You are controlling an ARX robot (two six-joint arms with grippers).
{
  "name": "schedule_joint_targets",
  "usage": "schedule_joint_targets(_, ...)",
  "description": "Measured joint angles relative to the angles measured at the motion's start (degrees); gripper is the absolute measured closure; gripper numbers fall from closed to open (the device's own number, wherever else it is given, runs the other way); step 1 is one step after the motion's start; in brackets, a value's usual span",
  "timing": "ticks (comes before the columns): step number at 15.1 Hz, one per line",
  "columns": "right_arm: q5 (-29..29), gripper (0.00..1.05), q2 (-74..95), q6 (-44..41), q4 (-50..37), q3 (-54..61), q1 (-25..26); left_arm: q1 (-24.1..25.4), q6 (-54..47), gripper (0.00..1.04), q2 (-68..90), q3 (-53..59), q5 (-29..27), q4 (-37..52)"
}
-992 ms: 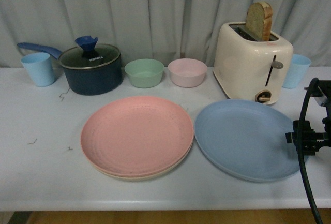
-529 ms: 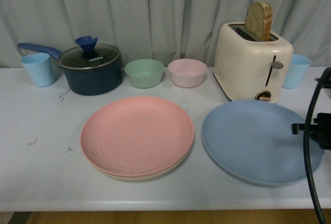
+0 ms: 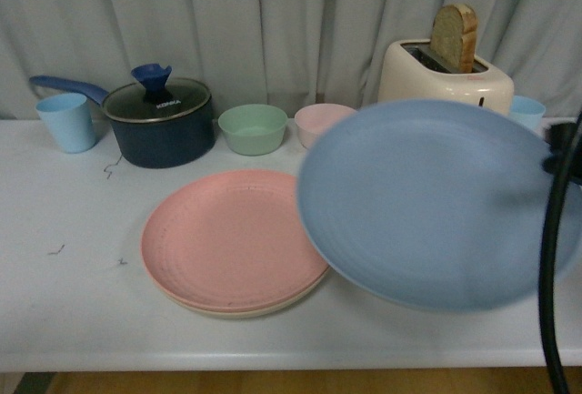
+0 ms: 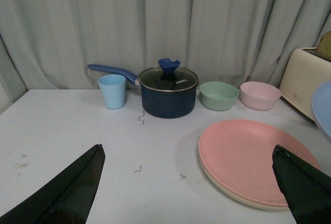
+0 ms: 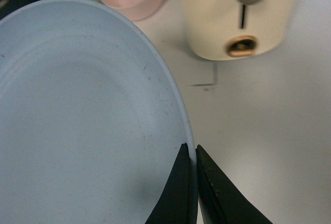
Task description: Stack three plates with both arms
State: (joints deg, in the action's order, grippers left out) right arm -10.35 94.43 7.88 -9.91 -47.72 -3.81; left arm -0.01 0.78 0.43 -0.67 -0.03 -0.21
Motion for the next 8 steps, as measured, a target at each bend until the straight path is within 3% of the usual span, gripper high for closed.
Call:
schedule_joint_targets(4,4.7,1.02,12.0,12.3,-0.7,-9.0,-12.2,0.0,0.0,0.07,0.0,0.0,0.0,0.0)
schedule_joint_targets(8,9.1,1.02,21.0,17.4,0.0,-17.9,-18.0,0.0,0.0,0.07,0.0,0.0,0.0,0.0)
